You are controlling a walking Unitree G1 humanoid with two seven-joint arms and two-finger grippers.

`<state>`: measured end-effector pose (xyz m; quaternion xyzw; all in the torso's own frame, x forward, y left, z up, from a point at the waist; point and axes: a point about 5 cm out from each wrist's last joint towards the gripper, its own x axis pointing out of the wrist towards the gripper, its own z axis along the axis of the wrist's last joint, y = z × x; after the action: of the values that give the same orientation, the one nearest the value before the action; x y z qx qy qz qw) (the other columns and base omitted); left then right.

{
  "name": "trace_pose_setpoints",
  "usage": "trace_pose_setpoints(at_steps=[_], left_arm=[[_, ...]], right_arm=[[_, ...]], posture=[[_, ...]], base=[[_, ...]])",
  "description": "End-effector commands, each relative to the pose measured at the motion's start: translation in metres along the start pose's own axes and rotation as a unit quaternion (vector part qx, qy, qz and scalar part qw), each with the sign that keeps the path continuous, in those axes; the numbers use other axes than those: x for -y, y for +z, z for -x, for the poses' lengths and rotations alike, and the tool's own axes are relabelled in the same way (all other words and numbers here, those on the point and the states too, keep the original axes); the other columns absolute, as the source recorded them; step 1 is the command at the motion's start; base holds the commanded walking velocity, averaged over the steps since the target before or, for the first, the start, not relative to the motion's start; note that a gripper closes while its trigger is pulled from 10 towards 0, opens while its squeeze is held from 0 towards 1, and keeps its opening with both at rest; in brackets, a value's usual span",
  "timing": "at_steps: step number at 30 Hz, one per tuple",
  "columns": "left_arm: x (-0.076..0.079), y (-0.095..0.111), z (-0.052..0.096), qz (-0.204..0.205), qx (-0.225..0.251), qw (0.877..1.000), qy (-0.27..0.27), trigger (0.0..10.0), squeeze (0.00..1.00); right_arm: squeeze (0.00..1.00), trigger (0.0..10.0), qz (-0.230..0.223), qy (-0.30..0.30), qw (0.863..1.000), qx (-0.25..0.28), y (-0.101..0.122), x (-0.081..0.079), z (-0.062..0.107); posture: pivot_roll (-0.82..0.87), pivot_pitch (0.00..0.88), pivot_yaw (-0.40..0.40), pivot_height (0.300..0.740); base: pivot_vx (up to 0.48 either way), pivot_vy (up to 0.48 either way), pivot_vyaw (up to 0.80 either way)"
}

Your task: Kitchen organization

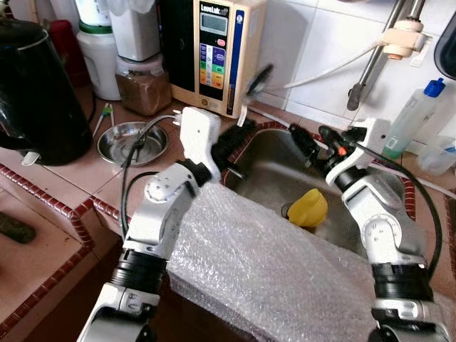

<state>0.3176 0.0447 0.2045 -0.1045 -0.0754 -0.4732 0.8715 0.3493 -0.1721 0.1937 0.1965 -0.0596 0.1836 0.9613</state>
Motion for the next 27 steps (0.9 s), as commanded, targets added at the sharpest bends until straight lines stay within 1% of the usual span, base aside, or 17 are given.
trace_pose_setpoints(at_steps=[1, 3, 4, 6, 7, 8, 10, 11, 13, 14, 15, 18, 22, 24, 25, 26, 27], left_arm=[[0.009, 0.0, -0.003, 0.025, 0.001, 0.999, -0.029, 0.0, 0.0], [0.009, -0.001, -0.003, 0.049, 0.007, 0.999, -0.02, 0.0, 0.0], [0.009, -0.001, -0.003, 0.049, 0.007, 0.999, -0.02, 0.0, 0.0], [0.006, -0.002, -0.003, 0.069, 0.009, 0.997, -0.01, 0.0, 0.0], [0.005, -0.003, -0.003, 0.08, 0.009, 0.997, -0.006, 0.0, 0.0], [0.001, -0.003, -0.003, 0.098, 0.013, 0.995, 0.005, 0.0, 0.0], [-0.004, -0.002, -0.001, 0.122, 0.017, 0.992, 0.018, 0.0, 0.0], [-0.007, -0.001, 0.001, 0.13, 0.016, 0.991, 0.022, 0.0, 0.0], [-0.009, 0.001, 0.003, 0.137, 0.011, 0.99, 0.02, 0.0, 0.0], [-0.01, 0.0, 0.005, 0.149, 0.006, 0.989, 0.019, 0.0, 0.0], [-0.011, -0.001, 0.005, 0.155, 0.002, 0.988, 0.02, 0.0, 0.0], [-0.01, -0.004, 0.005, 0.152, -0.007, 0.988, 0.016, 0.0, 0.0], [0.002, -0.019, 0.005, 0.183, -0.057, 0.981, -0.021, 0.0, 0.0], [0.006, -0.022, 0.006, 0.185, -0.072, 0.979, -0.04, 0.0, 0.0], [0.006, -0.022, 0.006, 0.185, -0.072, 0.979, -0.04, 0.0, 0.0], [0.008, -0.025, 0.008, 0.203, -0.091, 0.974, -0.044, 0.0, 0.0], [0.008, -0.026, 0.008, 0.203, -0.095, 0.974, -0.043, 0.0, 0.0]], right_arm=[[0.0, 10.0, -0.013, -0.007, 1.0, 0.015, 0.004, 0.003, -0.001], [0.0, 10.0, -0.028, 0.006, 0.999, 0.024, 0.005, -0.001, -0.003], [0.0, 10.0, -0.028, 0.006, 0.999, 0.024, 0.005, -0.001, -0.003], [0.0, 10.0, -0.034, 0.03, 0.999, 0.026, 0.006, -0.005, -0.002], [0.0, 10.0, -0.035, 0.044, 0.998, 0.021, 0.005, -0.007, -0.001], [0.0, 10.0, -0.024, 0.059, 0.998, 0.012, 0.005, -0.008, 0.001], [0.0, 10.0, 0.003, 0.078, 0.997, -0.006, 0.004, -0.004, 0.006], [0.0, 10.0, 0.019, 0.082, 0.996, -0.017, 0.004, 0.002, 0.009], [0.0, 10.0, 0.025, 0.088, 0.995, -0.028, 0.007, 0.011, 0.015], [0.0, 10.0, 0.025, 0.102, 0.994, -0.036, 0.01, 0.015, 0.02], [0.0, 10.0, 0.025, 0.11, 0.993, -0.04, 0.01, 0.016, 0.022], [0.0, 10.0, 0.022, 0.116, 0.992, -0.04, 0.012, 0.016, 0.023], [0.0, 10.0, -0.002, 0.155, 0.987, -0.045, 0.015, 0.013, 0.024], [0.0, 10.0, -0.009, 0.178, 0.983, -0.052, 0.015, 0.01, 0.025], [0.0, 10.0, -0.009, 0.178, 0.983, -0.052, 0.015, 0.01, 0.025], [0.0, 10.0, -0.022, 0.201, 0.978, -0.056, 0.017, 0.007, 0.025], [0.0, 10.0, -0.032, 0.212, 0.975, -0.055, 0.018, 0.005, 0.026]], posture=[[-0.04, 0.0, -0.051, 0.74], [-0.05, 0.0, -0.05, 0.74], [-0.05, 0.0, -0.05, 0.74], [-0.05, 0.0, -0.05, 0.74], [-0.05, 0.0, -0.05, 0.74], [-0.05, 0.0, -0.05, 0.74], [-0.05, 0.0, -0.049, 0.74], [-0.05, 0.0, -0.048, 0.74], [-0.06, 0.0, -0.047, 0.74], [-0.06, 0.0, -0.044, 0.74], [-0.06, 0.0, -0.044, 0.74], [-0.06, 0.0, -0.042, 0.74], [-0.06, 0.0, -0.035, 0.74], [-0.06, 0.0, -0.034, 0.74], [-0.06, 0.0, -0.034, 0.74], [-0.05, 0.0, -0.033, 0.74], [-0.05, 0.0, -0.034, 0.74]], base=[[0.0, 0.0, 0.0], [0.0, 0.0, 0.0], [0.0, 0.0, 0.0], [0.0, 0.0, 0.0], [0.0, 0.0, 0.0], [0.0, 0.0, 0.0], [0.0, 0.0, 0.0], [0.0, 0.0, 0.0], [0.0, 0.0, 0.0], [0.0, 0.0, 0.0], [0.0, 0.0, 0.0], [0.0, 0.0, 0.0], [0.0, 0.0, 0.0], [0.0, 0.0, 0.0], [0.0, 0.0, 0.0], [0.0, 0.0, 0.0], [0.0, 0.0, 0.0]])
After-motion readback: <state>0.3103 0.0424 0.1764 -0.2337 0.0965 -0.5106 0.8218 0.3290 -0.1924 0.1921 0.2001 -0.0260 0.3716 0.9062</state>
